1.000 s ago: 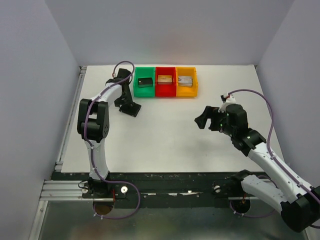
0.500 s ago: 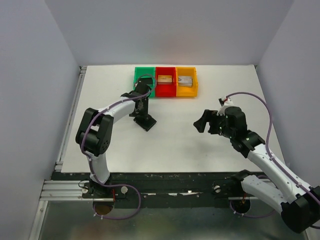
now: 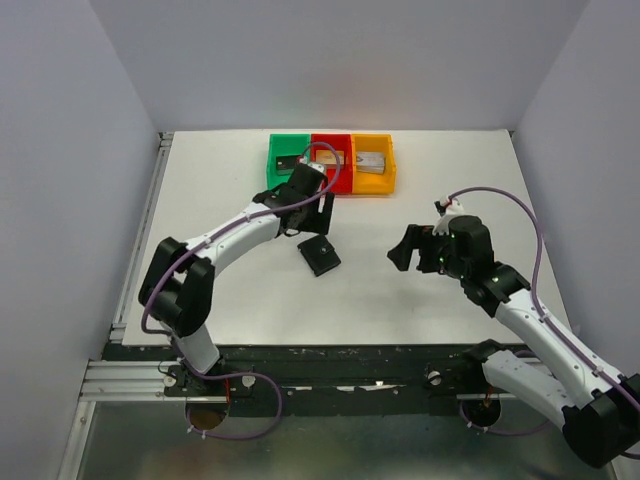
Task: Take the credit cards out of the card holder
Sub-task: Move the card holder to the center of the board, then pick up the card holder from the center of the board.
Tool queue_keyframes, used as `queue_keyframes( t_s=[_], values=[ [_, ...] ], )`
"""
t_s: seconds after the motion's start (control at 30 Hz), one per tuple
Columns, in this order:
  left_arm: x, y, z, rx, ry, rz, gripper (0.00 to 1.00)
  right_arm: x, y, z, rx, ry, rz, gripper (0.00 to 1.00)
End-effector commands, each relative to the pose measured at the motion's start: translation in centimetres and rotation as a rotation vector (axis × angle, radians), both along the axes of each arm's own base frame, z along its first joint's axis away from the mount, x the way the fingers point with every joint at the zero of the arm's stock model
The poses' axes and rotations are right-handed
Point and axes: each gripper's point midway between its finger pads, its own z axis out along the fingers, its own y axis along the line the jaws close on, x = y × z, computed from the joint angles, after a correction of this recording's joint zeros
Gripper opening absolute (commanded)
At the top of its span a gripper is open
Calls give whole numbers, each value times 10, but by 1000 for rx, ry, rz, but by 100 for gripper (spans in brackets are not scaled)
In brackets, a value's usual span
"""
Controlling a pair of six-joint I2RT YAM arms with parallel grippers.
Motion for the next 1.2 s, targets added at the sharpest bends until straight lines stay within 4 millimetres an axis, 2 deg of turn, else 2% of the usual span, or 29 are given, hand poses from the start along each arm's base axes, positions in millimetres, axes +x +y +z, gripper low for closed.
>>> queue_keyframes(
  t_s=[0.0,0.1,0.17,0.33,0.37,0.43,0.63,0.8,1.17],
  values=[
    [3,8,73,-113,-138,85,95,2,9,12,5,1,50,99],
    [-12,14,66,-177,-110,135,86,6,25,8,40,57,97,94],
    [-21,18,55,-217,-97,171,73,12,36,3,63,91,120,86],
    [-43,37,4,-241,-4,290,40,30,63,-19,106,199,171,61],
    [-47,39,-6,-249,14,302,30,33,68,-22,119,220,175,60],
    [-50,38,-15,-282,37,323,15,39,78,-31,130,263,190,59],
    [-44,26,-21,-337,66,325,13,54,105,-59,130,362,230,62],
    [-38,18,-29,-365,79,308,16,63,127,-74,131,403,266,62],
    [-35,25,-54,-327,147,330,15,75,152,-107,137,491,307,53]
  ],
)
